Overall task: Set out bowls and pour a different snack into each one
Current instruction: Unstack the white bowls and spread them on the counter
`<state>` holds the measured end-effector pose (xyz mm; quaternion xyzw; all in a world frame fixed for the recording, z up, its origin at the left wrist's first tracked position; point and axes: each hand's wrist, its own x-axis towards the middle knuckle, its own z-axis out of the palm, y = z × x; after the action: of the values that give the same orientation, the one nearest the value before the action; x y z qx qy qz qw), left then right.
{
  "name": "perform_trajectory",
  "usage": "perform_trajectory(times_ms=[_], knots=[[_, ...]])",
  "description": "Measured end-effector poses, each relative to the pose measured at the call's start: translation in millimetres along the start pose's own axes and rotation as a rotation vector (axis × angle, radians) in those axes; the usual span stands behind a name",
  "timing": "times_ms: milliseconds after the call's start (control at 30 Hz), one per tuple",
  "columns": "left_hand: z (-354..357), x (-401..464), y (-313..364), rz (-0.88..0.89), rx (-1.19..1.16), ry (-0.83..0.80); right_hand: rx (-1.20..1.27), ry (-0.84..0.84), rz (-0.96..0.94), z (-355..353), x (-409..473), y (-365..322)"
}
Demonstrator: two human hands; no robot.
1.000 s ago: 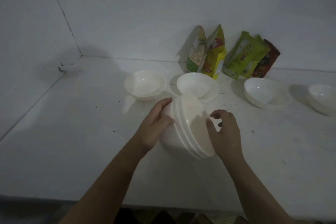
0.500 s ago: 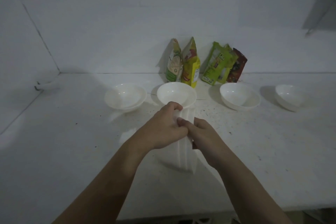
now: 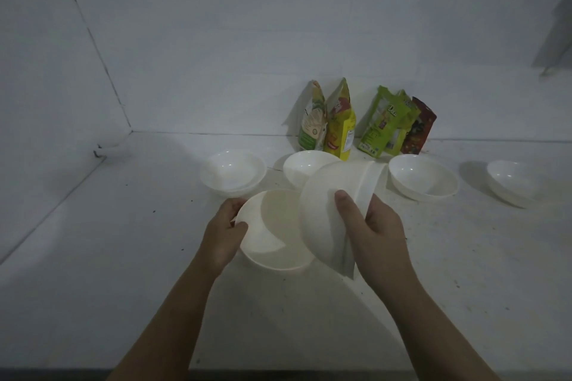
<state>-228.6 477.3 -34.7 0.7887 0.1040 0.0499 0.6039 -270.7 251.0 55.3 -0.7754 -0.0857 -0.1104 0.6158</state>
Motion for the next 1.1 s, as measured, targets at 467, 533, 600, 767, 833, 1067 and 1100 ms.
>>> perform_trajectory(times_ms=[467,533,600,767,833,1067,1100], knots=[[69,-57,92,0.651,0.070,-0.180,0.008,0.058,-0.064,-23,-1,-1],[87,-61,104,0.701,0.159,-0.230,0.032,0.093,-0.064,-35,0,4],[105,-64,112,0.702,0.198,-0.271,0.041,0.105,-0.064,-53,1,9],[159,-74,130,0.760,0.272,-0.289,0.044,0.023,-0.038,-107,5,16],[184,-77,137,0.798,0.294,-0.230,0.047,0.002,-0.030,-129,6,22],[248,-65,145,0.621,0.068,0.005,-0.020,0.053,0.020,-202,16,35],[255,-60,143,0.474,-0.024,0.050,-0.062,0.050,0.034,-216,19,38]])
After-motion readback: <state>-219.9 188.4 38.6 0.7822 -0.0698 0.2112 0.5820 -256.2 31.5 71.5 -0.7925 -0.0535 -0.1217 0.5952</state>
